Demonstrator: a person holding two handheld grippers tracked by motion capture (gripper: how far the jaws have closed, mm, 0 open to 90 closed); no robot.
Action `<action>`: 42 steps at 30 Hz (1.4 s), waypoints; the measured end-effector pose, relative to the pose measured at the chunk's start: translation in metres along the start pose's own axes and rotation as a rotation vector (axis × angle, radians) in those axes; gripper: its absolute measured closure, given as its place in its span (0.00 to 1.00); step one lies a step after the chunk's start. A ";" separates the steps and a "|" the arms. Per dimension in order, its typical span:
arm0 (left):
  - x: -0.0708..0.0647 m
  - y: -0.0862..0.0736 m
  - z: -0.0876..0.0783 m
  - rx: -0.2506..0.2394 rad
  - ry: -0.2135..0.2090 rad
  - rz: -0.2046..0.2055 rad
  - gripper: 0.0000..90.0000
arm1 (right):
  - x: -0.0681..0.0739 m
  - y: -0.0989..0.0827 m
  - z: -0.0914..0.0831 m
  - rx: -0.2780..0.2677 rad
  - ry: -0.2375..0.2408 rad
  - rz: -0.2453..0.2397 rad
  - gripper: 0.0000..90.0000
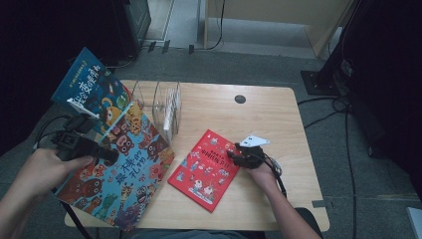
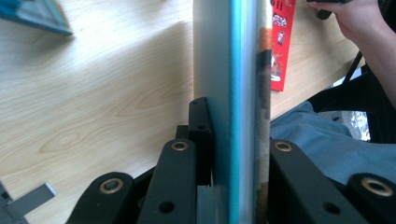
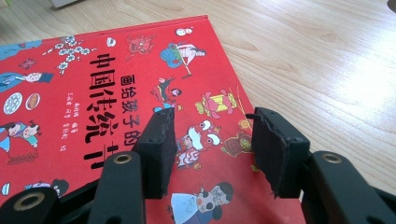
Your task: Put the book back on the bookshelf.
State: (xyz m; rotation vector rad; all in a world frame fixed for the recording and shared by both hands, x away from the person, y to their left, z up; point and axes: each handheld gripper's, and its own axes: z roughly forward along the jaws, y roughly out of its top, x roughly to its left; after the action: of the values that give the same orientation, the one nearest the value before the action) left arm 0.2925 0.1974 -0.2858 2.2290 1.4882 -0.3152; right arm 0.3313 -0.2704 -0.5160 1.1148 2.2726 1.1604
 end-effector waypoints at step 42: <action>0.086 0.002 -0.067 -0.180 0.088 -0.267 0.90 | 0.000 0.001 0.002 -0.003 0.002 -0.007 0.56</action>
State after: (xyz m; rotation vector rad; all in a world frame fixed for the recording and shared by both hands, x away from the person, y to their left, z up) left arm 0.3249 0.2993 -0.2623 1.9292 1.7900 -0.1582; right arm 0.3324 -0.2691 -0.5164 1.1040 2.2738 1.1628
